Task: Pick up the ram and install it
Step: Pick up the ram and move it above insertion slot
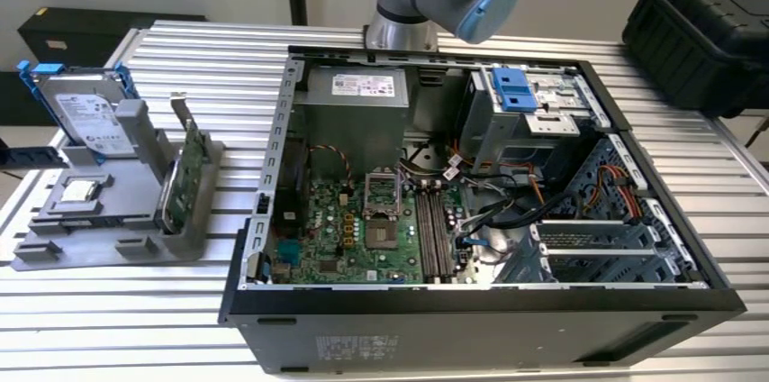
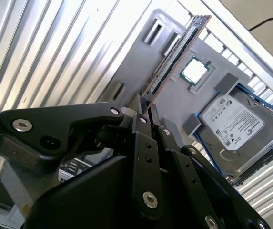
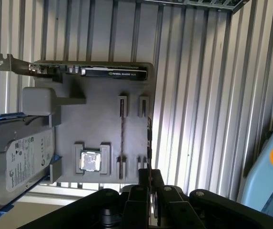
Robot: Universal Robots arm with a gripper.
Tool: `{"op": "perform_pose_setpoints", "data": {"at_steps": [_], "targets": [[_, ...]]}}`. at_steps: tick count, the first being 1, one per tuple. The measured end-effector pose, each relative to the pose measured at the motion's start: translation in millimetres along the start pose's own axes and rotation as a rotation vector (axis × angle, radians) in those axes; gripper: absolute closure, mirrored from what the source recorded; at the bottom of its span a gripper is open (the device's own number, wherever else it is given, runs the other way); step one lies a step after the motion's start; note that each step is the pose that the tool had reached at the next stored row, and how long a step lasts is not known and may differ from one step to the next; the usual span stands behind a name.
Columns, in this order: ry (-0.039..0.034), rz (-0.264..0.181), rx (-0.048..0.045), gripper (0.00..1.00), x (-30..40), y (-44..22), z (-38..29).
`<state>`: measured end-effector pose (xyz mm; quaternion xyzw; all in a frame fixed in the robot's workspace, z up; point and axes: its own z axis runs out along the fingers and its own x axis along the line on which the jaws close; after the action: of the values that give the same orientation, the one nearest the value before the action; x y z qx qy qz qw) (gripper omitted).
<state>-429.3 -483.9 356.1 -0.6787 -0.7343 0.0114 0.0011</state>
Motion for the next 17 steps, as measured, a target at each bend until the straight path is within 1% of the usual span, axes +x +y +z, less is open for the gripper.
{"op": "perform_pose_setpoints", "data": {"at_steps": [17], "targets": [[-0.0001, 0.000, -0.0021, 1.00, 0.0, -2.5, -13.0]]}}
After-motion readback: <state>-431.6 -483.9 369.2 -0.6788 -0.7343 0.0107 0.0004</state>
